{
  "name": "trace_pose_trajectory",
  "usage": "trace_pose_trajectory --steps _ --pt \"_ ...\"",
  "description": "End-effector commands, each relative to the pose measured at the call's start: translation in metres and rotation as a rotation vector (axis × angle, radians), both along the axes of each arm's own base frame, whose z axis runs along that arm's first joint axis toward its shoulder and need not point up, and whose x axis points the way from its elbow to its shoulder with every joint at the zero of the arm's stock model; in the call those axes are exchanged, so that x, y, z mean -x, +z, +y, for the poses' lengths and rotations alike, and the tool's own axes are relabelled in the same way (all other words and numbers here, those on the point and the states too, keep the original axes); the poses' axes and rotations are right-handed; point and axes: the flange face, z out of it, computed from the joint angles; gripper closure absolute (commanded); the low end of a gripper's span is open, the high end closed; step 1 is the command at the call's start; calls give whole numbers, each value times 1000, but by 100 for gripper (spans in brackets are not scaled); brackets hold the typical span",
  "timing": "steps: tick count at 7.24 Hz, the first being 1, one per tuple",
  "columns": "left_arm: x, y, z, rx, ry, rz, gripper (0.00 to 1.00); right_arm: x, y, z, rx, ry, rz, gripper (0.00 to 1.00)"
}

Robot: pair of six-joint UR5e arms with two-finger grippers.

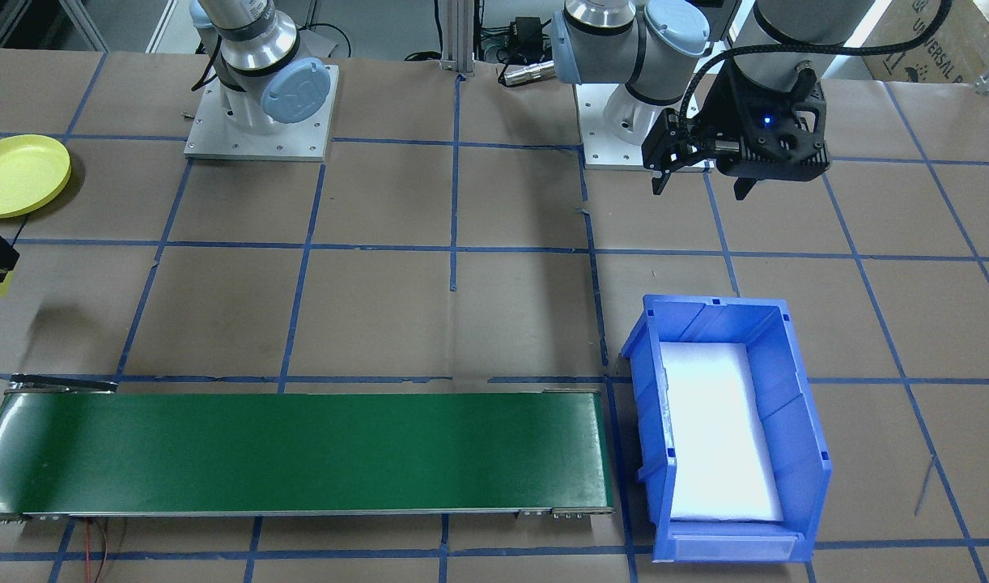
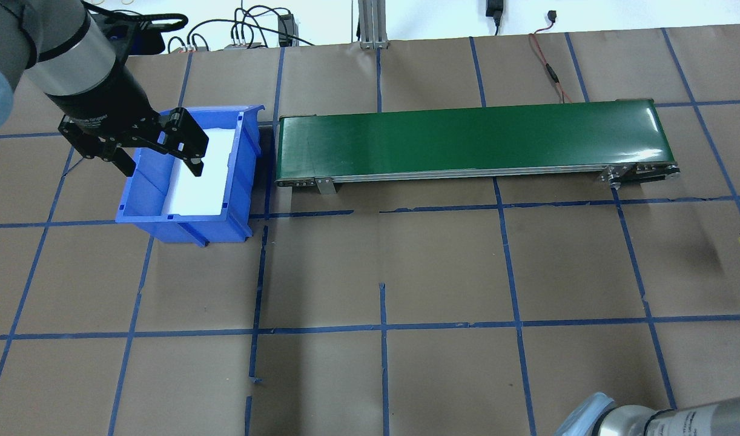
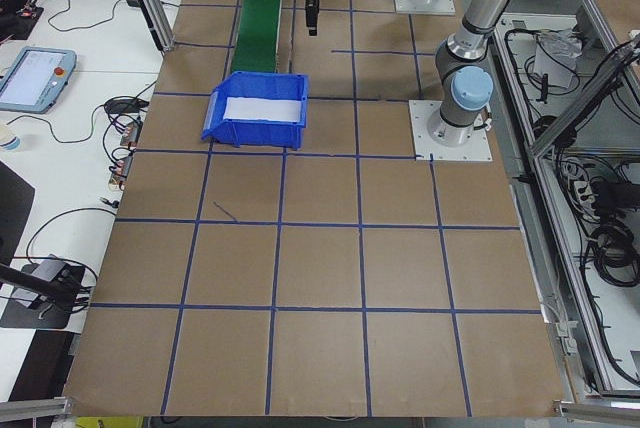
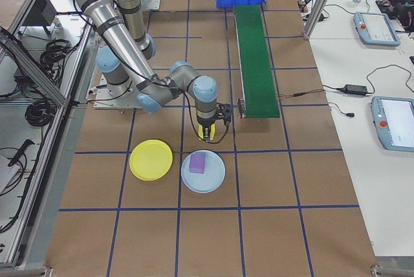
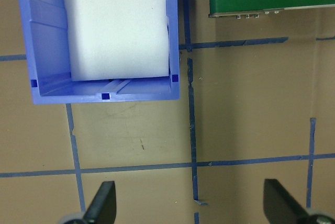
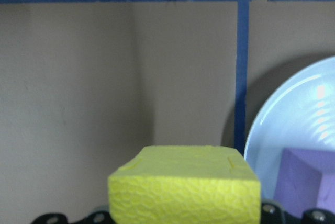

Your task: Move block left to right into plate

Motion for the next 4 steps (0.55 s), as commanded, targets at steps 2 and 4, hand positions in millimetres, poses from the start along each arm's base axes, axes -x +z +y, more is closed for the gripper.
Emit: trace_pose_trajectory --steps 2,4 --pt "0 0 0 0 0 0 0 25 -43 101 -72 -120 -92 55" --pt "0 0 0 0 0 0 0 34 -32 121 -124 -141 -37 55"
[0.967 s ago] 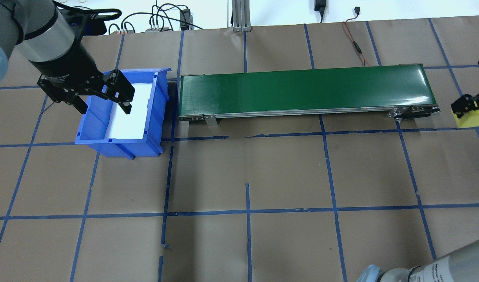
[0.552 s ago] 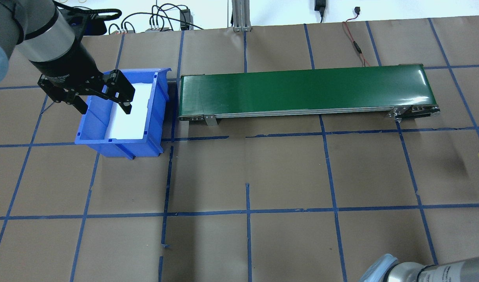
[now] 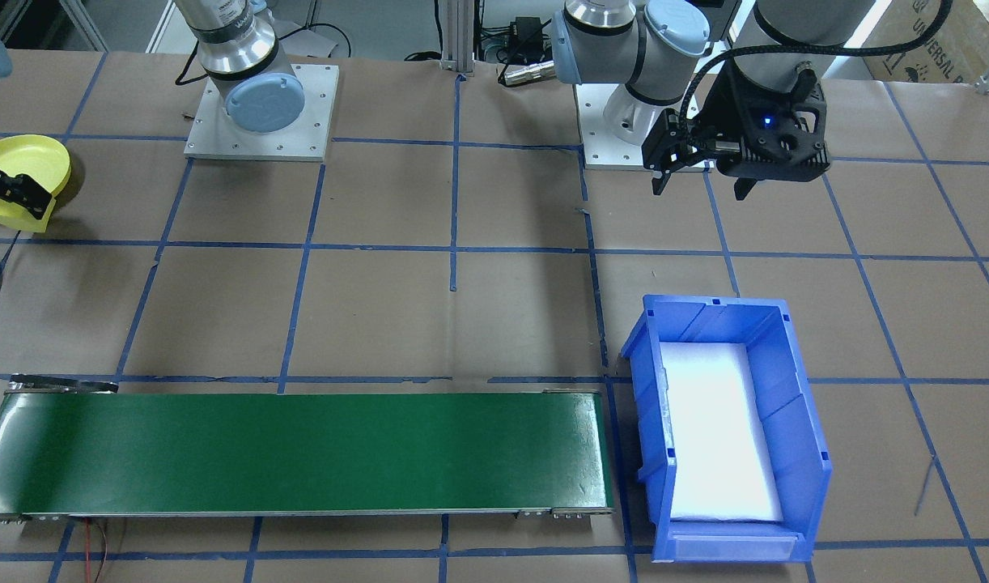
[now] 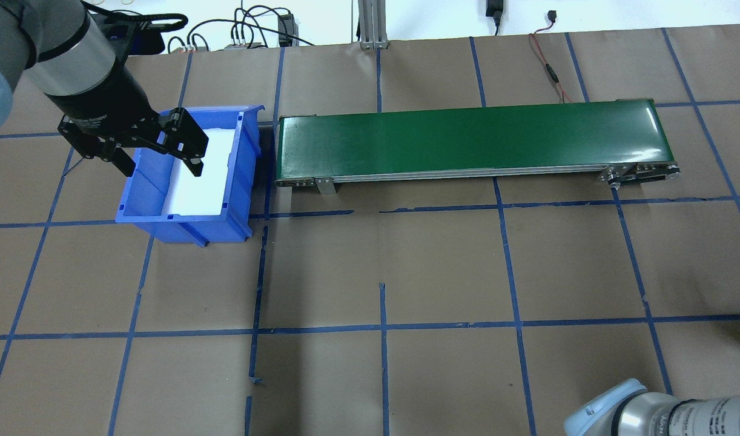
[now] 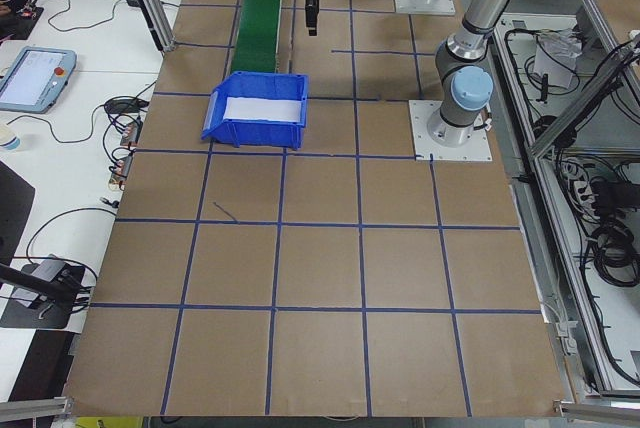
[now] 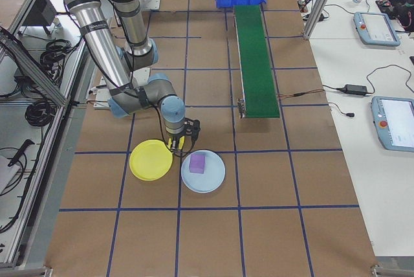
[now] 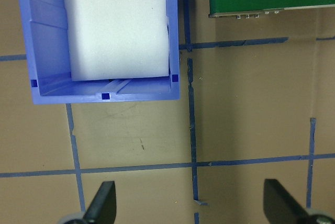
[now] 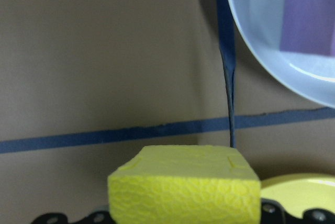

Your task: Move block left to right into plate

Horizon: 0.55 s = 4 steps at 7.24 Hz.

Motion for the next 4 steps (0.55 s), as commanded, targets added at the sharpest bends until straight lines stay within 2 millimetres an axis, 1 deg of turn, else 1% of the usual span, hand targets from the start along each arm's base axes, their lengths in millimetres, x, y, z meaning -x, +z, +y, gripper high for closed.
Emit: trace_pose_trajectory --steps 1,2,3,4 --pt "1 0 0 0 -2 0 0 17 16 11 -18 -16 52 55" --pt "1 0 0 0 -1 2 0 20 20 11 -20 -18 44 55" --pt "1 0 0 0 -2 0 0 28 20 24 -48 -11 30 54" --pt "0 1 1 2 0 0 0 42 18 48 -55 -37 19 50"
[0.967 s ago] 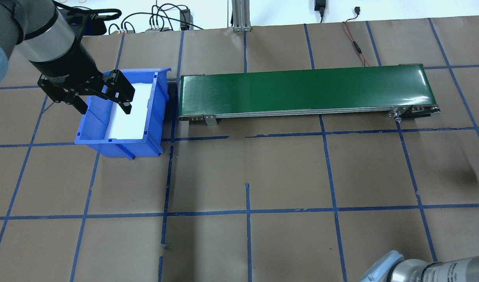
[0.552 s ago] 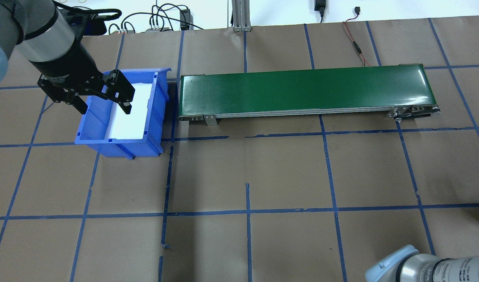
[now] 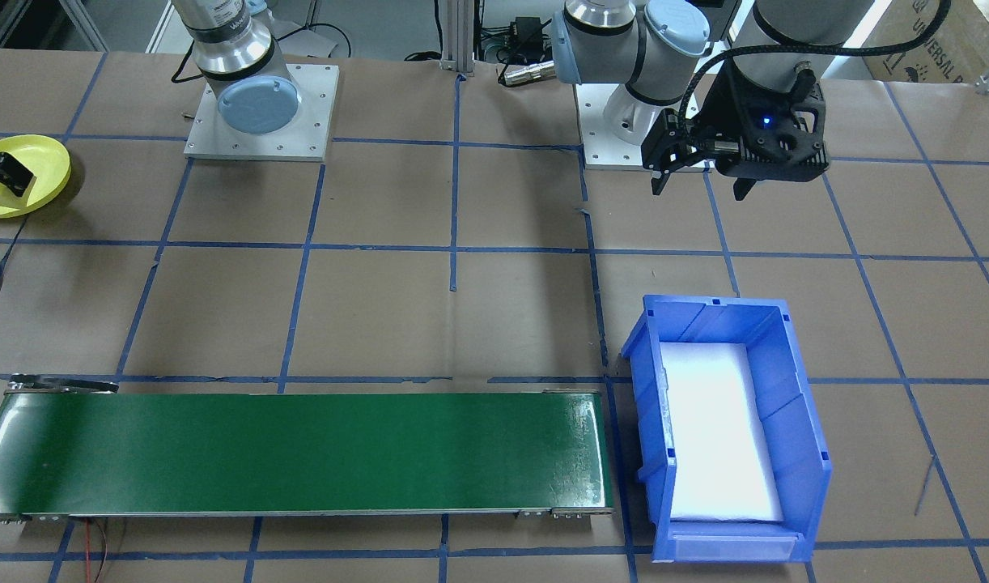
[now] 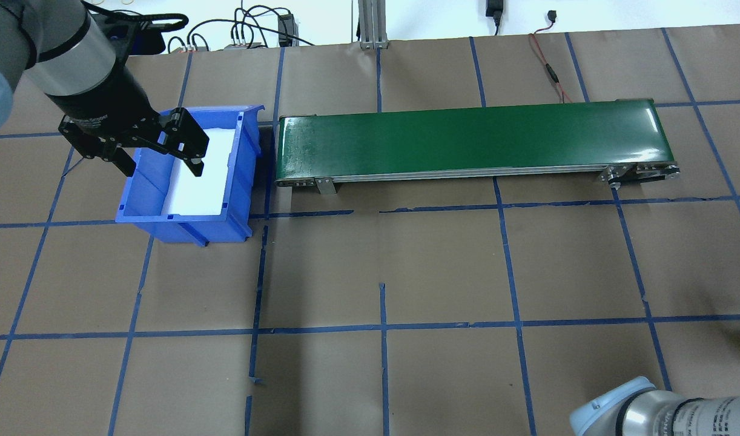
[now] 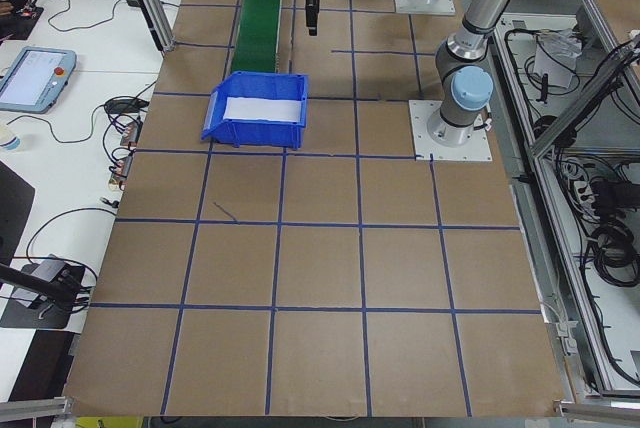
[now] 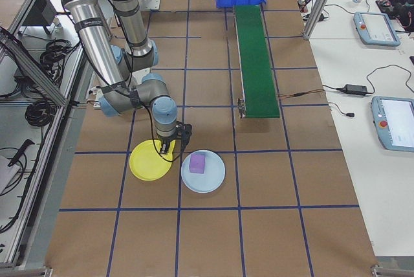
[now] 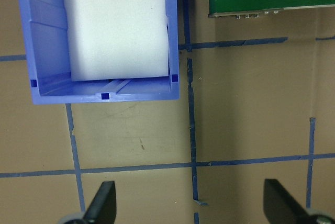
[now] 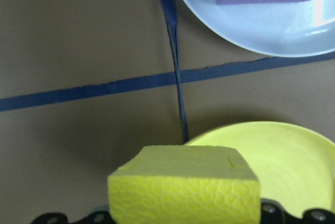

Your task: Move block left to right into plate

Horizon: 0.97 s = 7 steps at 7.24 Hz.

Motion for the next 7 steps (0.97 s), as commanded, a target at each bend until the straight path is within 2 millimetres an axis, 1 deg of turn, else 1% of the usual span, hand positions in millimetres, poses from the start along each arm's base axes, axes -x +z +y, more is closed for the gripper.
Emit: trace_pose_trajectory --steps 1,2,3,4,5,6,7 --pt "-1 0 1 0 1 0 0 20 0 31 -12 -28 -13 29" --pt "-1 0 1 0 1 0 0 20 1 30 -9 -31 -11 0" --pt "-1 0 1 0 1 0 0 22 3 29 -3 -39 -2 0" --pt "-2 0 1 0 0 -3 0 19 4 25 2 -56 1 0" --pt "-2 0 1 -2 -2 -6 0 7 9 2 42 -52 5 0" --pt "-2 0 1 -4 -2 -5 0 -7 31 -44 57 16 51 0" --pt "-3 -1 1 -5 -1 -6 0 -31 62 -88 52 14 40 0"
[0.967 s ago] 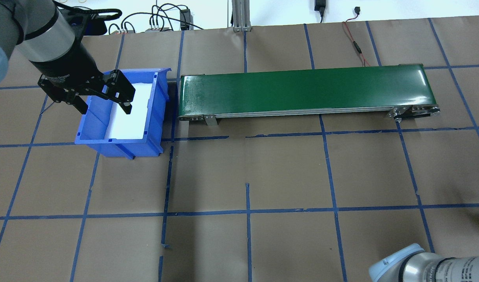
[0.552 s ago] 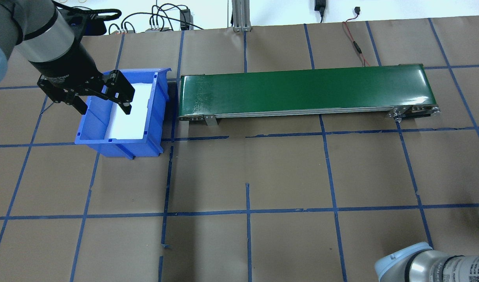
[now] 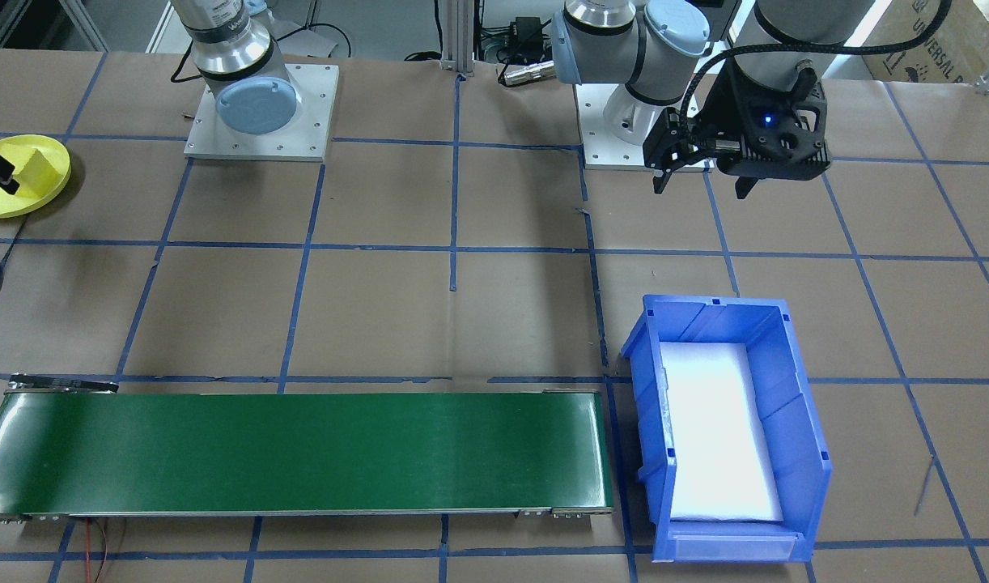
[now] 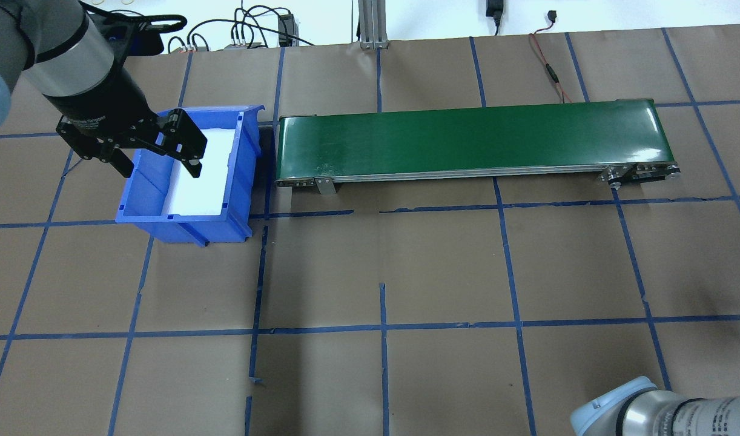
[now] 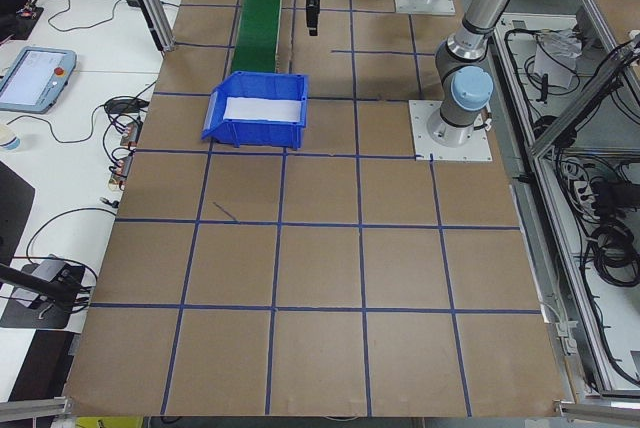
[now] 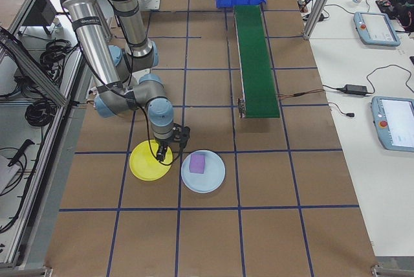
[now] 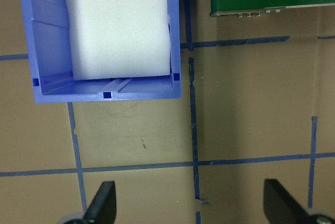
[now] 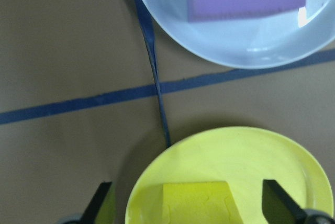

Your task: Move block left to right into plate

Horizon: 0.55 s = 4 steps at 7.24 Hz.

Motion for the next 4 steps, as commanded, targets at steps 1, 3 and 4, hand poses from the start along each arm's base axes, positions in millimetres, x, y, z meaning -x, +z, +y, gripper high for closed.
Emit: trace_pose_trajectory --steps 1,3,4 --pt "-1 0 0 0 1 -1 0 -51 61 -88 2 -62 6 0" --pt "-1 0 0 0 1 -3 0 -143 121 -148 16 -96 44 0" --pt "-1 0 0 0 -1 -4 0 -205 149 -167 20 -121 27 0"
